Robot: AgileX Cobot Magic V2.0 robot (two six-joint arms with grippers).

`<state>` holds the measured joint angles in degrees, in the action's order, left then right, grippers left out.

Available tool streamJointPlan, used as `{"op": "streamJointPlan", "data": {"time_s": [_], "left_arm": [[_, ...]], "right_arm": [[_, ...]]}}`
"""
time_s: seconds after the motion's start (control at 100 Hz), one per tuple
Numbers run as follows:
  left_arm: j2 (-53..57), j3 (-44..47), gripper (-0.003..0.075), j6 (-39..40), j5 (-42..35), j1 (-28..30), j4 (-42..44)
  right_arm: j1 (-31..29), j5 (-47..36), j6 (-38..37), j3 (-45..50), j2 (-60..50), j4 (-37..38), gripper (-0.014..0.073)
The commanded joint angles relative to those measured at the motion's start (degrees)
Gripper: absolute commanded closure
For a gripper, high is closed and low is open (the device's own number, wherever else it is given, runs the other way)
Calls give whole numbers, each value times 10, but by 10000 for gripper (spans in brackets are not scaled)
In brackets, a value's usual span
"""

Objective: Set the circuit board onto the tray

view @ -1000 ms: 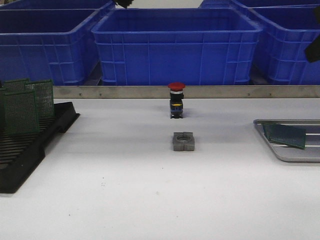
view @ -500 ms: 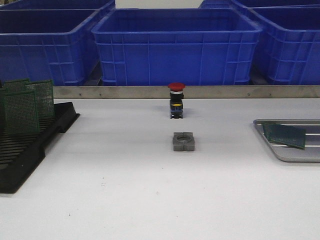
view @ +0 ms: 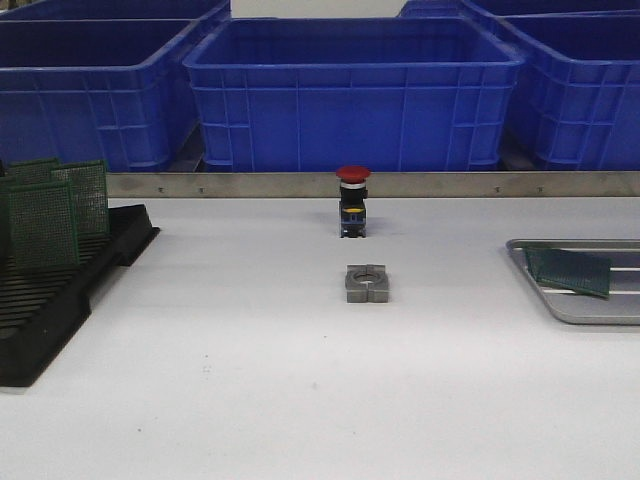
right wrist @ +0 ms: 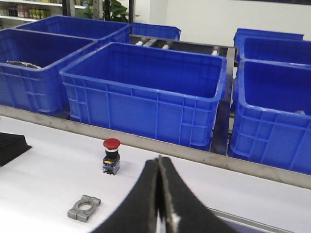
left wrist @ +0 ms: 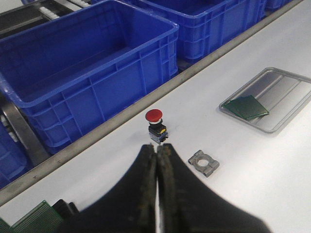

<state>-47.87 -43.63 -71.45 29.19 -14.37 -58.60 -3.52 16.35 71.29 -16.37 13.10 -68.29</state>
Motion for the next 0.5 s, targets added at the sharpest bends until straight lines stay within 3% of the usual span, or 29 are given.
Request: {"op": "streamJointPlan", "data": {"time_s": [0.0,0.23,0.49], "left_arm": [[56,21,741,5,-40,0,-27],[206,128,741,5,-59,0,-34],[330,217,741,5,-104,0,-78]], "right_arm": [[0,6,4,1,-37,-18,706],[0,59,4,27,-114,-18,706],[0,63,3,28,-118,-18,706]]}}
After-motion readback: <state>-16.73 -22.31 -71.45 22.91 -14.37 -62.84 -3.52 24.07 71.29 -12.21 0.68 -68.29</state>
